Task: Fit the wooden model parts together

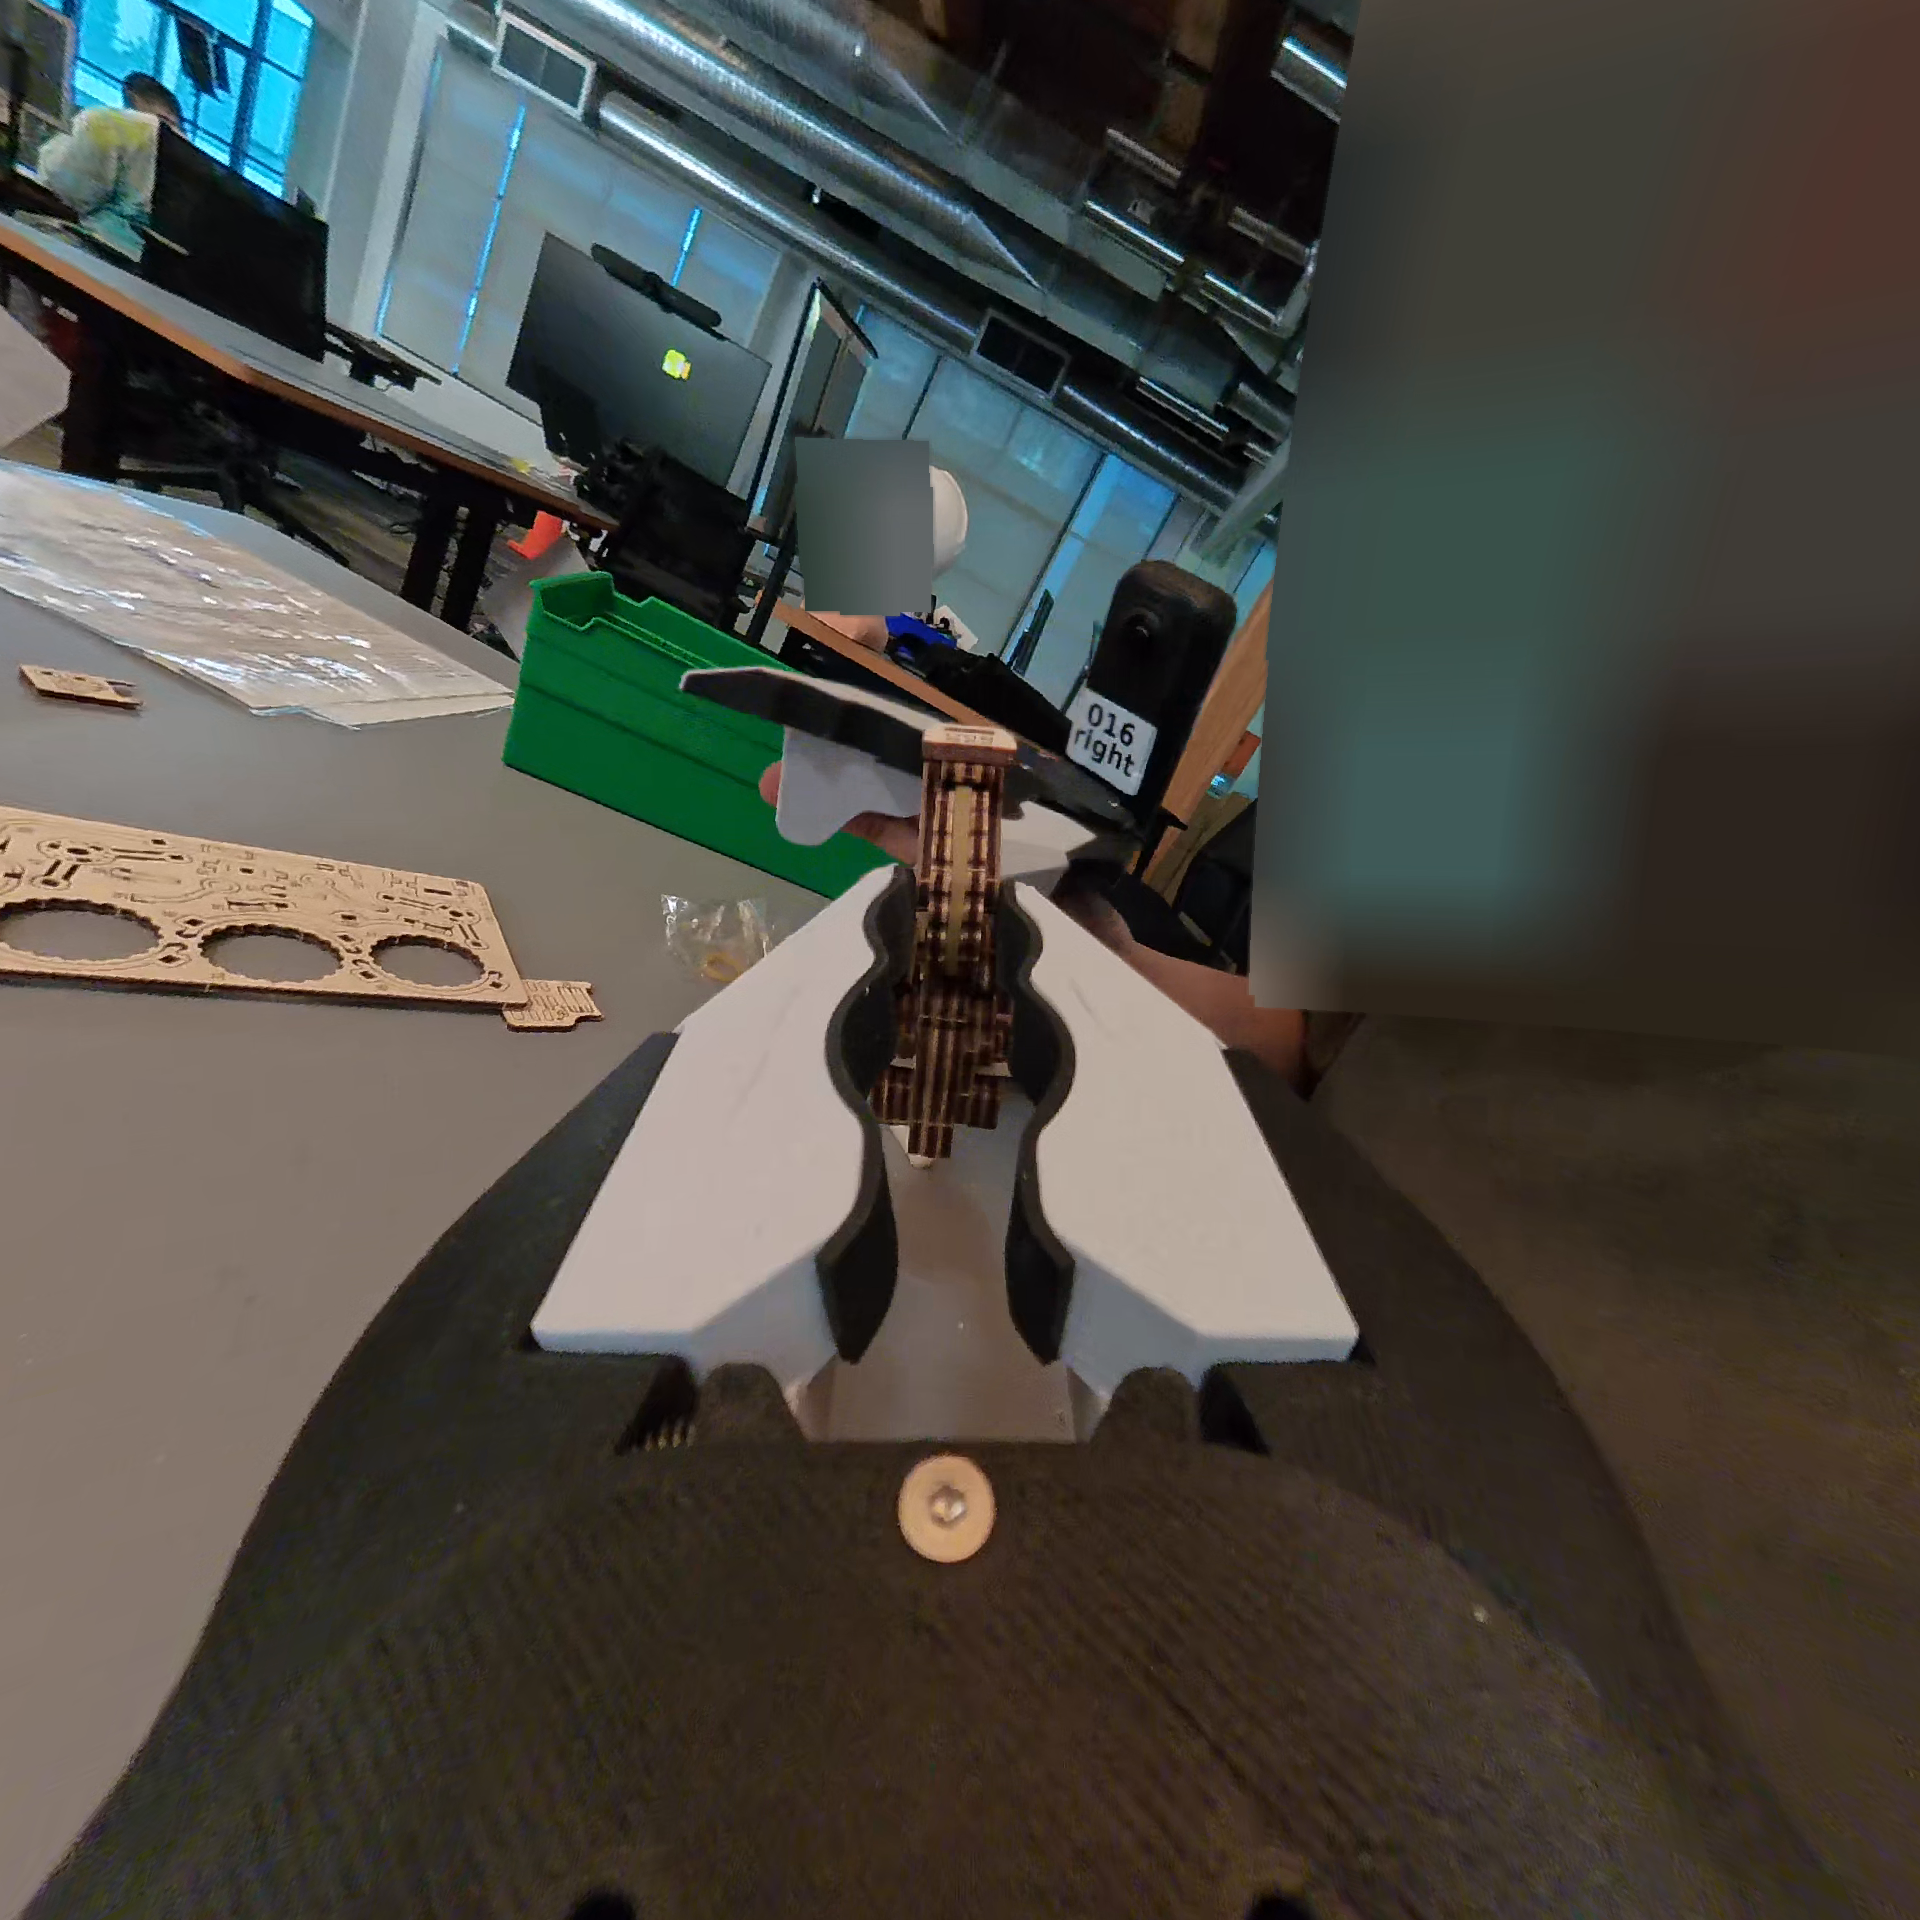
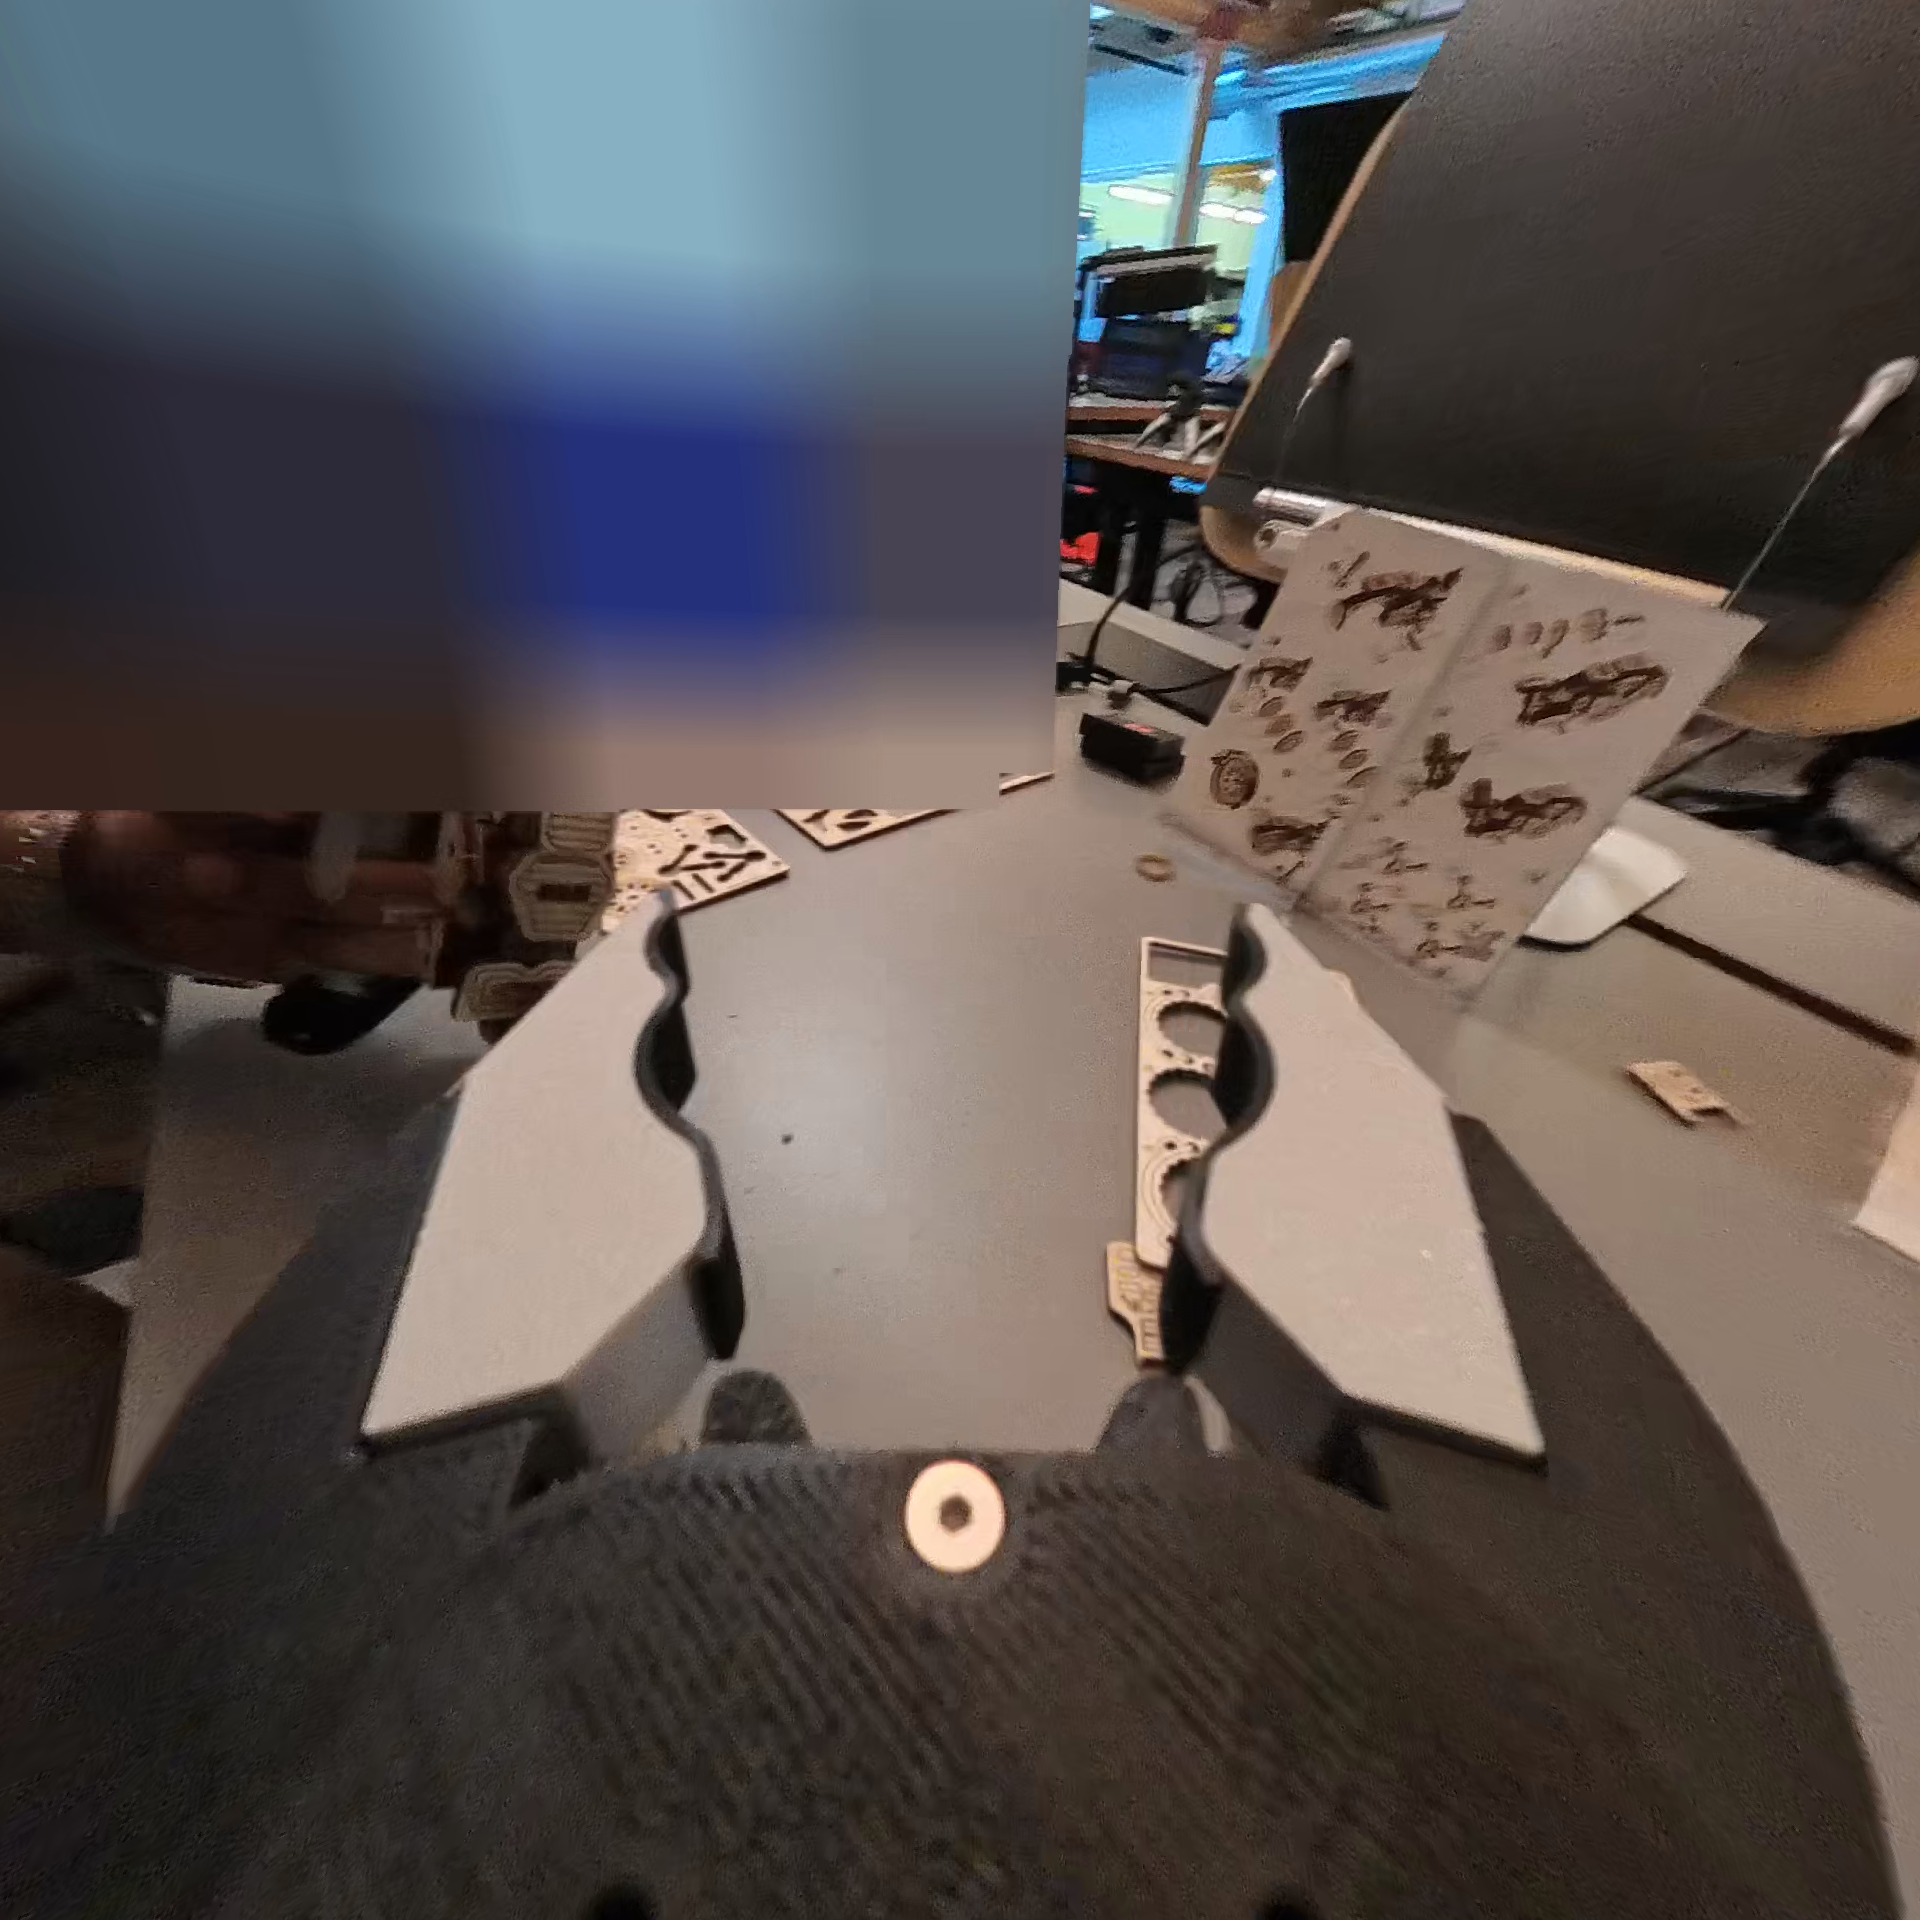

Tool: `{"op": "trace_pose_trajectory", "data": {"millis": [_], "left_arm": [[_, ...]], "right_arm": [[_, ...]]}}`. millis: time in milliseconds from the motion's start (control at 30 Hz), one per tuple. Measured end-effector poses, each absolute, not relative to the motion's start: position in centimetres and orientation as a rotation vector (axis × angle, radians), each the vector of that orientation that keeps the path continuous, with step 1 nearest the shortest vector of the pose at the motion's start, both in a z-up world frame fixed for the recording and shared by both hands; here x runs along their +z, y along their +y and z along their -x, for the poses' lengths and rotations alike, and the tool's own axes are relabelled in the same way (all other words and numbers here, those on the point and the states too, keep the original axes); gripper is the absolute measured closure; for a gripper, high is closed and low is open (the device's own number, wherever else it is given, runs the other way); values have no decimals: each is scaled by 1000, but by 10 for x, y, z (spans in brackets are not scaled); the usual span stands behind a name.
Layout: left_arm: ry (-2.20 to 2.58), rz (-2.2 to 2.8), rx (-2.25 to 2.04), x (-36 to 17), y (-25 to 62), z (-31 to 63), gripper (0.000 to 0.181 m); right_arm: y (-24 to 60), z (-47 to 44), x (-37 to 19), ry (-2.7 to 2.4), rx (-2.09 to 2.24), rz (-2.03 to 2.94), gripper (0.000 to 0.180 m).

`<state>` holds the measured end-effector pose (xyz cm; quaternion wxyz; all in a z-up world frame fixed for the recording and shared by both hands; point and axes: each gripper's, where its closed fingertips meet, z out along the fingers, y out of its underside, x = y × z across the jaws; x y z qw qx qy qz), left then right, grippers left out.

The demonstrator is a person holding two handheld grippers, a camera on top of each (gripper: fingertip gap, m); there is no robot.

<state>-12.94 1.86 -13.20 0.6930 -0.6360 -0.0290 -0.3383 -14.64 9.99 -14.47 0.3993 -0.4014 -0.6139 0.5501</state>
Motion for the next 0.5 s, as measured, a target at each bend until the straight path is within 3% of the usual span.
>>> {"op": "trace_pose_trajectory", "data": {"millis": [33, 100, 233, 500], "left_arm": [[-65, 1424, -753, -133, 19, 130, 167], [-60, 1428, -752, -133, 19, 129, 167], [-56, 1416, -759, -130, 17, 129, 167], [-55, 1411, -791, -130, 17, 127, 167]], "right_arm": [[96, 147, -145, -1554, 1375, 998, 70], [79, 143, -148, -1610, 1434, 963, 77], [71, 137, -149, -1657, 1565, 1045, 102], [101, 137, -143, -1595, 1361, 972, 134]]}}
